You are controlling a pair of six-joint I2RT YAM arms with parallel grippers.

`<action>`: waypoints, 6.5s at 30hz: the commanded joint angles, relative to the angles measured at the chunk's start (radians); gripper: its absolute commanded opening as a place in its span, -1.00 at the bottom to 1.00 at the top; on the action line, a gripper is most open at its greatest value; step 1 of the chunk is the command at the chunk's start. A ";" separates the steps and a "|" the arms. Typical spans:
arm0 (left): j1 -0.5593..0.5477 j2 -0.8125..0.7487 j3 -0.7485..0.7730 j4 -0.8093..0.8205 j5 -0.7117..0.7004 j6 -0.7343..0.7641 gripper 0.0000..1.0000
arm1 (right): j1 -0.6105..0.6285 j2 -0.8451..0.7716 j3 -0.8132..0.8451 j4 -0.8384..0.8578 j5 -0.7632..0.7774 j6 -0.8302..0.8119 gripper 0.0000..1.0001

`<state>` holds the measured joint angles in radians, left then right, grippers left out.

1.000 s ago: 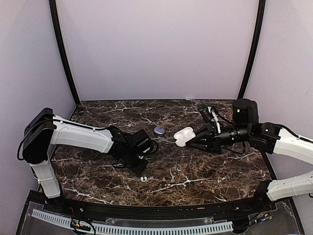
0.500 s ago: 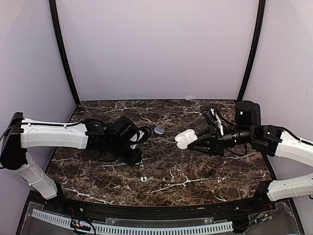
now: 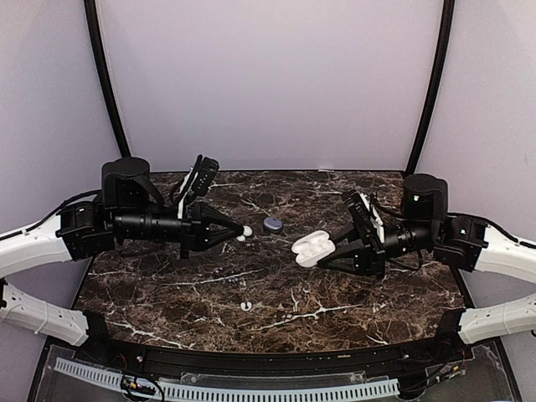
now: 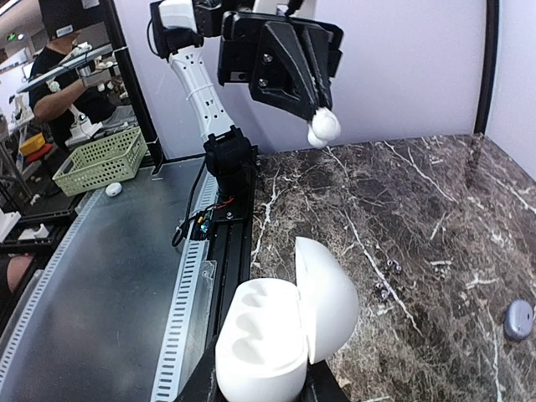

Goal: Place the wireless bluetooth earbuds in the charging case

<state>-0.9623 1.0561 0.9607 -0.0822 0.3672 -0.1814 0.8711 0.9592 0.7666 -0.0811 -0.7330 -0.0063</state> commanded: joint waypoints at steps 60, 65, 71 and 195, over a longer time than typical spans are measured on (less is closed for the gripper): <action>-0.331 0.207 0.242 -0.079 -0.157 0.399 -0.99 | 0.202 0.046 0.121 -0.031 0.183 -0.215 -0.94; -0.331 0.219 0.249 -0.087 -0.183 0.385 -0.97 | 0.201 0.021 0.100 -0.003 0.186 -0.216 -0.94; -0.331 0.236 0.266 -0.095 -0.212 0.360 -0.97 | 0.202 0.011 0.096 0.007 0.196 -0.222 -0.95; -0.303 0.271 0.257 -0.060 -0.245 0.321 -0.87 | 0.124 0.014 0.007 0.090 0.062 -0.150 -0.97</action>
<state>-1.2633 1.3441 1.1801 -0.1337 0.0902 0.1333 0.9886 0.9752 0.7479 -0.0086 -0.6724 -0.1509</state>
